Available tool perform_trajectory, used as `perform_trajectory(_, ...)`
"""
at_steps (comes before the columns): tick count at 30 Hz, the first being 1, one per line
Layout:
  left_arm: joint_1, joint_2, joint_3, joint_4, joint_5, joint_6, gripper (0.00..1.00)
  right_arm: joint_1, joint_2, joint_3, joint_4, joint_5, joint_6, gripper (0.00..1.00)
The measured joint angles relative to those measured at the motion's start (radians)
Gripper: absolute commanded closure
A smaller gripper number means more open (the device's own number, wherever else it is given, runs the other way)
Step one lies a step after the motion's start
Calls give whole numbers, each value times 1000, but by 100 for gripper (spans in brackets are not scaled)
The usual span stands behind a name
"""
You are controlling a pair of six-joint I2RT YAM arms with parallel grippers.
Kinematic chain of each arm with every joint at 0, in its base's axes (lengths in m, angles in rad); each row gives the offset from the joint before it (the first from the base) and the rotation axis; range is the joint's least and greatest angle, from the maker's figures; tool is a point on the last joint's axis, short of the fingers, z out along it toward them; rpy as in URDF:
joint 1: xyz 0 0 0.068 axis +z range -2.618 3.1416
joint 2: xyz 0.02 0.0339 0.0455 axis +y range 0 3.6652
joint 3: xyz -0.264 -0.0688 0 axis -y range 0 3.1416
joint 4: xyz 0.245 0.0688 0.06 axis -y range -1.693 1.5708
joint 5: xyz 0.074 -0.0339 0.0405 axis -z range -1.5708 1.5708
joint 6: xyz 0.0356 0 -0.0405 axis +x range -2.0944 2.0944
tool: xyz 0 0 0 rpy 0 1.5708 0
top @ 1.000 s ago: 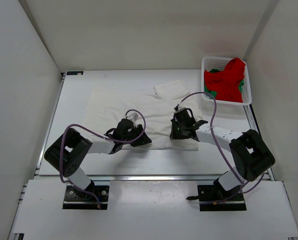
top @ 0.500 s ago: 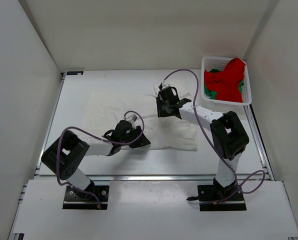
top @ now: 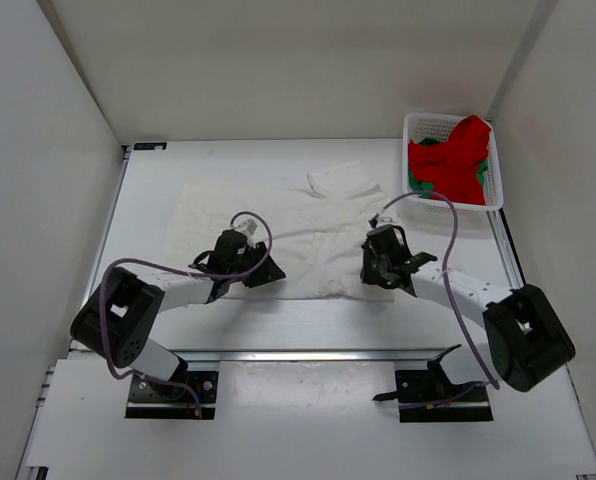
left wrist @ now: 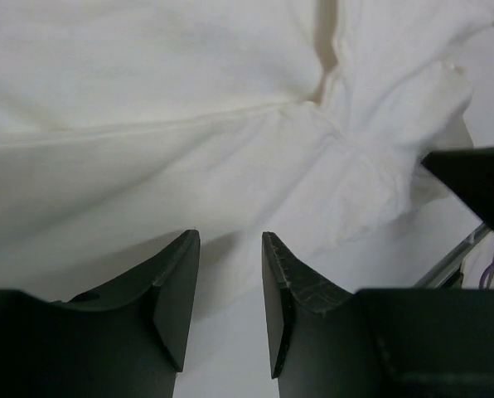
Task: Fold and stack the t-shirts
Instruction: Grap the side of the flattened tshirt furthest away from the robot with both arms
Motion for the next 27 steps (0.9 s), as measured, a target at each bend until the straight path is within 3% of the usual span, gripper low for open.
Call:
perform_trajectory(5,161,-5,-92,47,110,-34,54,-59,-85,-179,47,-24,84,100)
perform_trajectory(9,251,-109,-175,19,146,-27,52,-39,-177,-264,74,-51,152,99)
perform_trajectory(12,285,-240,-227,-79,140,-3,47,-23,-249,-293,28,-75,180,80)
perform_trajectory(15,296,-343,-218,-179,111,10,44,-81,-291,-276,-37,-121,166,71)
perform_trajectory(18,279,-355,-95,-259,65,20,44,-140,-267,-174,-95,-146,124,73)
perform_trajectory(21,286,-295,87,-257,45,27,47,-165,-169,-2,-74,-188,66,97)
perform_trajectory(22,306,-257,153,-245,50,27,50,-171,-125,56,-54,-203,50,100)
perform_trajectory(27,472,19,426,-207,10,17,60,-158,43,216,42,-259,3,100)
